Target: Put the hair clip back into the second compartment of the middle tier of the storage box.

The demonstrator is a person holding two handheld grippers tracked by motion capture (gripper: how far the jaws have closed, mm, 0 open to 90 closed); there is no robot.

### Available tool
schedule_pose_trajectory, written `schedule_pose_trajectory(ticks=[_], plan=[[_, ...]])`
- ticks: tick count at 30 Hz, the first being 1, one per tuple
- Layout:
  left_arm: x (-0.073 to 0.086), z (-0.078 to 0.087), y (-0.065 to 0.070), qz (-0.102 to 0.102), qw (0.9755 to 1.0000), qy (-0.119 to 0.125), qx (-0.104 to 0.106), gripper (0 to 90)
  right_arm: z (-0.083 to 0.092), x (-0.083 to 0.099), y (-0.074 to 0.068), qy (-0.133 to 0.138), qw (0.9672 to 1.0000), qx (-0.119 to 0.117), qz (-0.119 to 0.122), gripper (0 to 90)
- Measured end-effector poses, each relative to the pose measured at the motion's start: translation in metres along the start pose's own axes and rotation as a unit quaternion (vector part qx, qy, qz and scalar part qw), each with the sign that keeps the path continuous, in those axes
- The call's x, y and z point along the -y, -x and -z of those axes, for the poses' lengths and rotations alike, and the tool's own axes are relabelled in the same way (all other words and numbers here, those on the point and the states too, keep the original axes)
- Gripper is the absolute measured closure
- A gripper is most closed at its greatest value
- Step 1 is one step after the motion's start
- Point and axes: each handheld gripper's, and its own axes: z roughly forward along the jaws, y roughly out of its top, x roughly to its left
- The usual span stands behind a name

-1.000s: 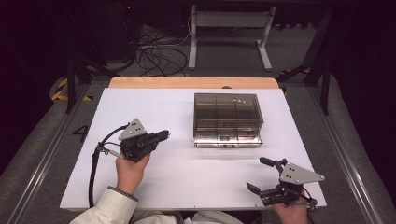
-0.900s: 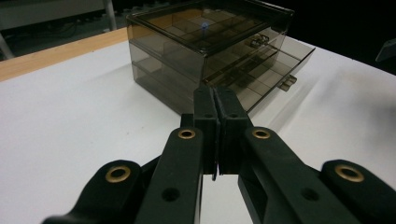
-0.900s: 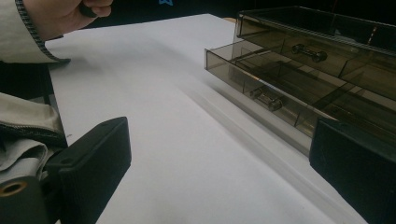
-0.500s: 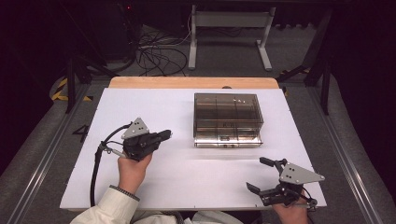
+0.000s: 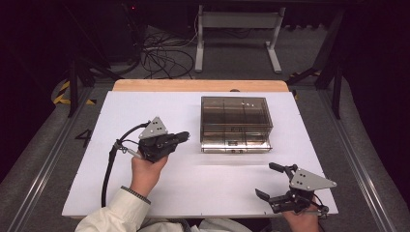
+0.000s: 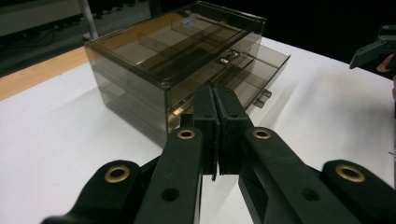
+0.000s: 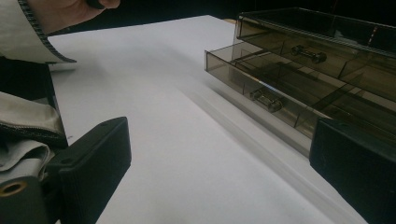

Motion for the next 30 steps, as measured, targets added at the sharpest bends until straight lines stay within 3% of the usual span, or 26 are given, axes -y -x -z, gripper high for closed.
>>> schedule_pose_trajectory(ticks=[30], plan=[[-0.037,-0.049,0.026,-0.029,0.9987,-0.012,0.039,88.6,0.001,0.001,0.000,-0.001,1.0000,-0.003,0.002,6.2]])
